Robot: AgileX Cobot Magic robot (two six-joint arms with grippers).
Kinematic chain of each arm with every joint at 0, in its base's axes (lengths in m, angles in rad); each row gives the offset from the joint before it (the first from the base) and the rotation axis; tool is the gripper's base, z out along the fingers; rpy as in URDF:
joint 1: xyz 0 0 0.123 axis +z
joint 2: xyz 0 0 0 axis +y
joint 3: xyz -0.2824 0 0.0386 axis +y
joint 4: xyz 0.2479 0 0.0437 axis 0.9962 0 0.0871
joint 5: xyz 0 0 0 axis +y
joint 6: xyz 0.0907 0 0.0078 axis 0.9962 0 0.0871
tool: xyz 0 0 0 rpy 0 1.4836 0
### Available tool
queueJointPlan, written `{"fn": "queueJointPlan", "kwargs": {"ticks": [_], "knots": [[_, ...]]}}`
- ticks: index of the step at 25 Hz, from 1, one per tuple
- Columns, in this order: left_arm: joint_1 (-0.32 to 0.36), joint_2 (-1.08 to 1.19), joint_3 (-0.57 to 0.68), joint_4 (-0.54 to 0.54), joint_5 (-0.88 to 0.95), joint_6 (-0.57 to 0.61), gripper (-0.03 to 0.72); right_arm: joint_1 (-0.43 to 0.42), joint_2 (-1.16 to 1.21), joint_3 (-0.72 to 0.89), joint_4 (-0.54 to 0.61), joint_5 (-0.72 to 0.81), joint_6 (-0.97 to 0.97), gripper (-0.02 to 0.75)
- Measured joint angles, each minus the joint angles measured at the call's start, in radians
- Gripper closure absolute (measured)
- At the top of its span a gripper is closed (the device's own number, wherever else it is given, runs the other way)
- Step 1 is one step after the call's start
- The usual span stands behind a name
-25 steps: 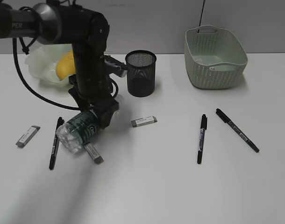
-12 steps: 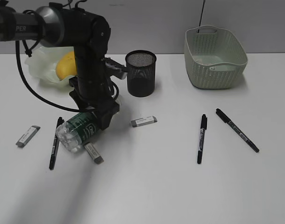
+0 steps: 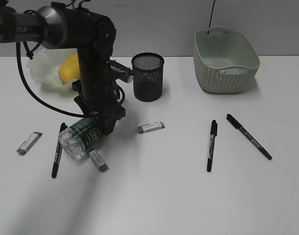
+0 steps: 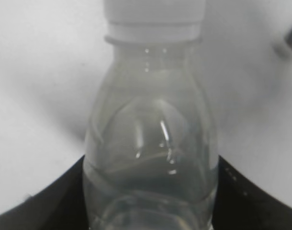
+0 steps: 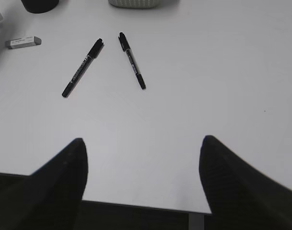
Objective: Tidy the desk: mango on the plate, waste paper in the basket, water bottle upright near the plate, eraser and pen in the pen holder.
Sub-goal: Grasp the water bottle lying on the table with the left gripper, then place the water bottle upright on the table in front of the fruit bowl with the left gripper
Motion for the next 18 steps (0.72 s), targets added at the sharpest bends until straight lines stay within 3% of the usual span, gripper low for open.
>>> {"fn": "queueJointPlan", "kwargs": {"ticks": [10, 18], "knots": [[0.000, -0.018, 0.000, -0.005, -0.001, 0.000, 0.192, 0.000, 0.000, 0.000, 0.000, 0.000, 0.000, 0.167], [0.001, -0.197, 0.001, -0.049, -0.001, 0.000, 0.192, 0.000, 0.000, 0.000, 0.000, 0.000, 0.000, 0.167]]}}
